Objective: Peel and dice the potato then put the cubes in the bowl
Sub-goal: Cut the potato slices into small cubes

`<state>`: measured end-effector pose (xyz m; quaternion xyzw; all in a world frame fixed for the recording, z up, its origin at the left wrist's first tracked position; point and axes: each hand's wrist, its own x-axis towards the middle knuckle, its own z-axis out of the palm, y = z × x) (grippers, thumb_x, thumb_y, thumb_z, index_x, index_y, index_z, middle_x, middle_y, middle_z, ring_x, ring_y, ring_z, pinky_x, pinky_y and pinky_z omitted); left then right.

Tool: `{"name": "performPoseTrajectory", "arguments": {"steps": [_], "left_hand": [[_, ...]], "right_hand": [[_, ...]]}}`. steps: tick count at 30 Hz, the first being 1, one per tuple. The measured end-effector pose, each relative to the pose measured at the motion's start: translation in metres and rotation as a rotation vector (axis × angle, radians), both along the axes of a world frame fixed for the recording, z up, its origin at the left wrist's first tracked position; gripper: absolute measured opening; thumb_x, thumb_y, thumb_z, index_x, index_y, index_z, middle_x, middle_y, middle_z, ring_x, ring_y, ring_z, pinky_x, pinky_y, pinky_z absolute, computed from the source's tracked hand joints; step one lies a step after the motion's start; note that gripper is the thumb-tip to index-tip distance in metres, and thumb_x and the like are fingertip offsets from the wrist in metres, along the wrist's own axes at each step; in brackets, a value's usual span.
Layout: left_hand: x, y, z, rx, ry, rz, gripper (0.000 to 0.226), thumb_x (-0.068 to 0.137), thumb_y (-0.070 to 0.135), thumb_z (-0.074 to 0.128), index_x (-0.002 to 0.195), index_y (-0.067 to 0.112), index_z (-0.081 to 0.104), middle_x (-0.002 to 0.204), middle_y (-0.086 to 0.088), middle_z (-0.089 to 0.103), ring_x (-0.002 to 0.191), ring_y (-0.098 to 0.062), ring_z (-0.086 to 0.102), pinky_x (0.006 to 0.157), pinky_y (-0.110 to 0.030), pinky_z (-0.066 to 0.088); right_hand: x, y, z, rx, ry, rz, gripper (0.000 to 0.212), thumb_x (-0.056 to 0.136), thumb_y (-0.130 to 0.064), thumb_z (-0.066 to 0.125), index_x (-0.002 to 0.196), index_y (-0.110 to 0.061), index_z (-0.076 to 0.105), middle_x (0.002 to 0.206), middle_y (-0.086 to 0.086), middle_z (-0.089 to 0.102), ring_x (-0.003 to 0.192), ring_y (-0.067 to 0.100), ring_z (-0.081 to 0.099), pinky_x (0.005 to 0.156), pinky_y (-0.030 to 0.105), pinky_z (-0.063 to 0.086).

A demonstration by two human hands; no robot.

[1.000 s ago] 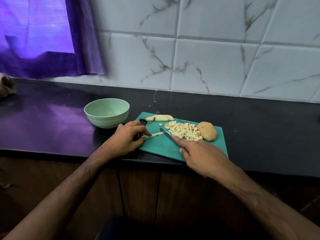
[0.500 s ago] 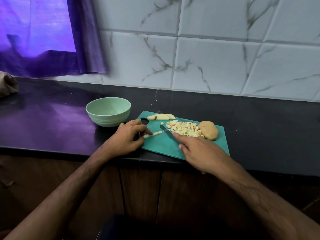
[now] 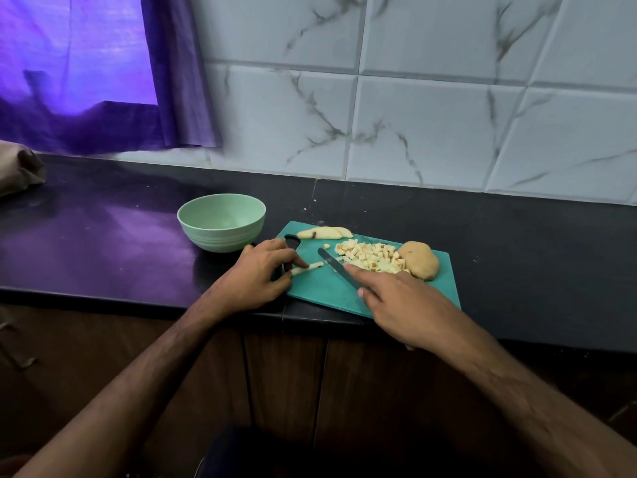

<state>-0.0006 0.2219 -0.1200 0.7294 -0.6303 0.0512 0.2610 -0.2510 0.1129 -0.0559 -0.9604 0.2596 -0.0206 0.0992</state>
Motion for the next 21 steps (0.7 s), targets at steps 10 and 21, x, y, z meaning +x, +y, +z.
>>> {"name": "performPoseTrajectory", "arguments": {"steps": [10, 21], "left_hand": [[-0.002, 0.001, 0.000, 0.001, -0.017, 0.009, 0.035, 0.084, 0.031, 0.052, 0.113, 0.033, 0.071, 0.099, 0.016, 0.051, 0.097, -0.003, 0.052, 0.075, -0.036, 0.037], [-0.001, 0.001, 0.001, -0.009, -0.043, -0.001, 0.027, 0.085, 0.028, 0.057, 0.108, 0.032, 0.069, 0.100, 0.017, 0.052, 0.100, -0.007, 0.055, 0.078, -0.039, 0.041]], "right_hand": [[0.008, 0.001, -0.003, -0.022, 0.003, -0.004, 0.050, 0.111, -0.035, 0.030, 0.159, -0.043, 0.019, 0.080, -0.007, 0.055, 0.058, 0.005, 0.049, 0.063, 0.030, 0.049], [0.011, 0.009, -0.008, -0.030, 0.002, 0.013, 0.050, 0.111, -0.034, 0.031, 0.159, -0.042, 0.020, 0.078, -0.007, 0.054, 0.058, 0.005, 0.049, 0.054, 0.027, 0.041]]}}
